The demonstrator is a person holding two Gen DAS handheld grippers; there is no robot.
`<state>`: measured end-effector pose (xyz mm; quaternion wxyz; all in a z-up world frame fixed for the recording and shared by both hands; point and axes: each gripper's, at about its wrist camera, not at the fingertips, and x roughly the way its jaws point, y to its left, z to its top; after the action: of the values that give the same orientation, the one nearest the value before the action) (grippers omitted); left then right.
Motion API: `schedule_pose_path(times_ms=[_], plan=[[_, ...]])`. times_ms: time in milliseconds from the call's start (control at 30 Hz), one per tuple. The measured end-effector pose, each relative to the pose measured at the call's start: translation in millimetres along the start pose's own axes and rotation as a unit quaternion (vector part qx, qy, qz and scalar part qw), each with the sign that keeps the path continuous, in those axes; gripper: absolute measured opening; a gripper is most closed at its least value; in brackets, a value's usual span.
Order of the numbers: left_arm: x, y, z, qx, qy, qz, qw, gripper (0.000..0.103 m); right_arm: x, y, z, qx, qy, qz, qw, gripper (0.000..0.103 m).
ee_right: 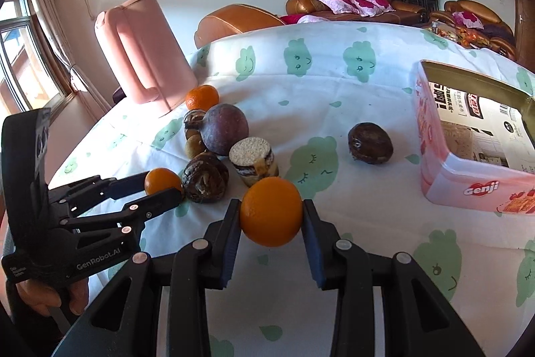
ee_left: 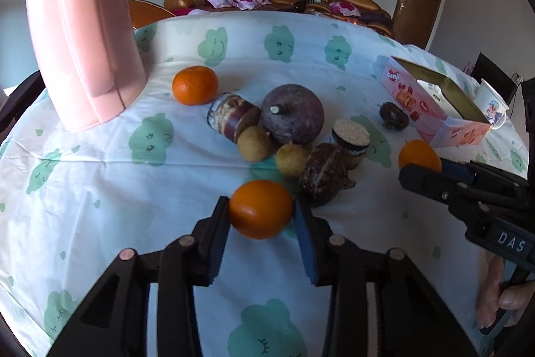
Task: Organize fruits
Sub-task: 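Grasp an orange with the right tool while the left tool grasps another orange, then lower both held oranges into the pink tin box and open both tools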
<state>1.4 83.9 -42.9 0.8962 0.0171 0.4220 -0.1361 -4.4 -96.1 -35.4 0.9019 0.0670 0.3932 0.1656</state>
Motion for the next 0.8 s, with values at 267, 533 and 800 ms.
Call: schedule_pose_path(times_ms=[267,533,800], plan=[[-14.8,-10.5,15.0,-0.003,-0.048,-0.012,0.9988,0.039,-45.0,-31.2,13.7,0.017,-0.082,-0.026,0.996,0.037],[-26.5,-78.4,58.5,0.043,-0.119,-0.068,0.9896,0.039,-75.8,-113.6,30.1,0.049,-0.135,-0.165,0.976,0.037],[13.6,-170.5,81.5,0.098,-0.101,-0.123,0.9824,0.039,-68.6,-168.2,32.2,0.098,-0.115,-0.167,0.974,0.037]])
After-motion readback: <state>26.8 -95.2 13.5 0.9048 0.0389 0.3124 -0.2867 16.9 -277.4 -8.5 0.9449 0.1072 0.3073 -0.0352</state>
